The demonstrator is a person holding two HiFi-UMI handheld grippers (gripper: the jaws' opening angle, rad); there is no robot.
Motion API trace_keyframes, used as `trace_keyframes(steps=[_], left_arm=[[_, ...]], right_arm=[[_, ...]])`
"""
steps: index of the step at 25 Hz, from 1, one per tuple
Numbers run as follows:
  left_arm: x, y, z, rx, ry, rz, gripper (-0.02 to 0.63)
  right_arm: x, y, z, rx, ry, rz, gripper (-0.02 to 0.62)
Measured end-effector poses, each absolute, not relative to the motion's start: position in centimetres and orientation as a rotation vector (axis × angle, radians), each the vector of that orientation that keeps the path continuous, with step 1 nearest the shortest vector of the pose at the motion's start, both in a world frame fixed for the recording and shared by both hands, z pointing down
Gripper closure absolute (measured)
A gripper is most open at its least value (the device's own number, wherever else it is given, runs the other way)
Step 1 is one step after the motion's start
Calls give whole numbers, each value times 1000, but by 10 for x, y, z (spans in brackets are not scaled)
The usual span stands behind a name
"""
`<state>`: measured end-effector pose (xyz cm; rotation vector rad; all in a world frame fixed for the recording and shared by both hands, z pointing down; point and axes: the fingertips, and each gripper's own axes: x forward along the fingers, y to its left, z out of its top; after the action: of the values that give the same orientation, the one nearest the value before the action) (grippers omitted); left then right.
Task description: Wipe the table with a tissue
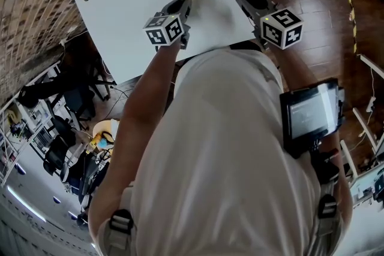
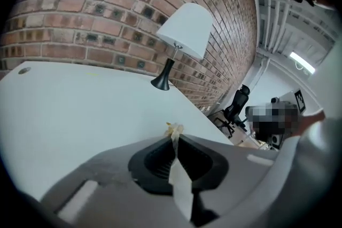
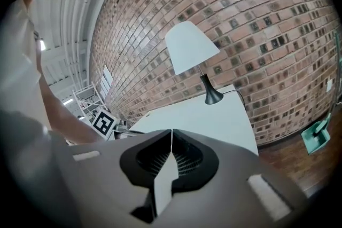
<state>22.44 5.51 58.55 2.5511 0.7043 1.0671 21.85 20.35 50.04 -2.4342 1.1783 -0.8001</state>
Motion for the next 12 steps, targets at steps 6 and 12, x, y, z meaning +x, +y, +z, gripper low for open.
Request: trace_keyframes(steps=[6,12], left_arm=[[248,32,579,2607,634,1034,589],[254,25,577,2648,602,1038,589]], right_arm=[[225,203,498,-2466,1202,-797,583],[227,195,498,-2459,1222,-788,583]])
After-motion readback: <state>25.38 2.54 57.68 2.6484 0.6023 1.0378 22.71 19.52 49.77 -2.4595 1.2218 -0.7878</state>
